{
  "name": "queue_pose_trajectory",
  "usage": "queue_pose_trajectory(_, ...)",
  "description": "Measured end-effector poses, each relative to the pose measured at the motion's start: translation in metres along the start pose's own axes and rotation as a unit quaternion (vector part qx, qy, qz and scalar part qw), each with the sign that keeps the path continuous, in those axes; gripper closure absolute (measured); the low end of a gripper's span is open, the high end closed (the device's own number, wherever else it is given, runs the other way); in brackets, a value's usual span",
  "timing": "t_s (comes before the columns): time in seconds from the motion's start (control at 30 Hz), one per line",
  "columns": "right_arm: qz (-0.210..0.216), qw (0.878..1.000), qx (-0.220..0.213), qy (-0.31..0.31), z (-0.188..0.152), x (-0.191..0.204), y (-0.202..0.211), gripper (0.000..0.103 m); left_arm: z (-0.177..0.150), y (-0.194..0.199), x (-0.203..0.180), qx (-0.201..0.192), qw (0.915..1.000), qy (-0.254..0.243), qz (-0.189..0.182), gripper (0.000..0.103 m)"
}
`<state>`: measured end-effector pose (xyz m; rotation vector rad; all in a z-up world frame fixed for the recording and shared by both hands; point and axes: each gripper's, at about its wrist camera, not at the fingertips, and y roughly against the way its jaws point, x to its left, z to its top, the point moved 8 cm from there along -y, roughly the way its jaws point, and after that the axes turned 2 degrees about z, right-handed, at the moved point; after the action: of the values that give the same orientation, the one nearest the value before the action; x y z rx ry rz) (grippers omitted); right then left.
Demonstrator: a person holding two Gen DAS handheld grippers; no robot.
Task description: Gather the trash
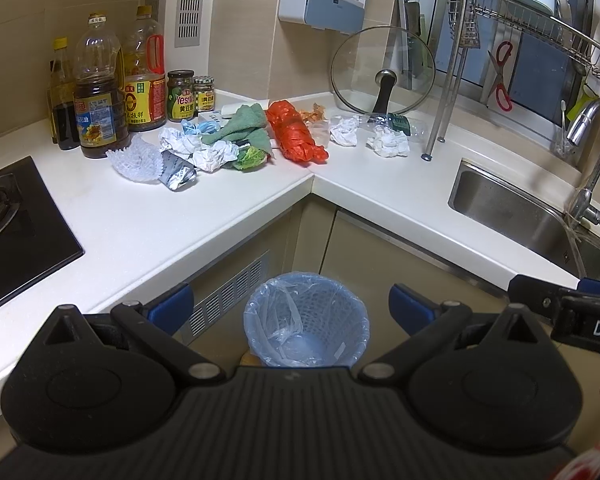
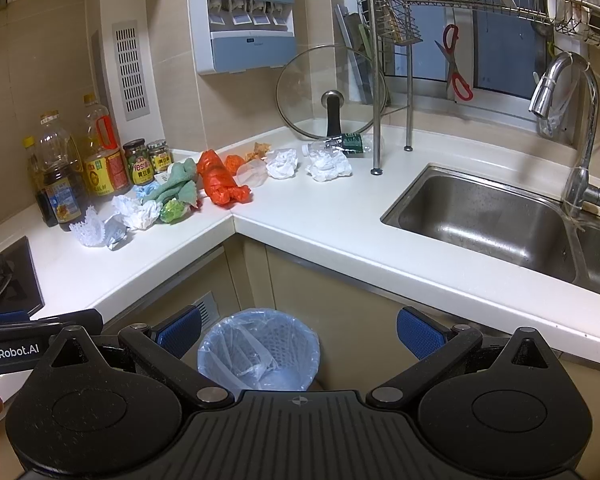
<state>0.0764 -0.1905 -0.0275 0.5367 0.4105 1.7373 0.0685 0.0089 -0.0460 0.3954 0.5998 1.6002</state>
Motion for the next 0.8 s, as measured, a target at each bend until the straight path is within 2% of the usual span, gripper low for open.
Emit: queue_pose_trajectory(0.8,0.001,1.0,0.0,0.0,0.0011,0.001,0.0002,0.0,-0.0007,0.0002,-0.0001,0.0,1.0,0.0,0.0,0.0)
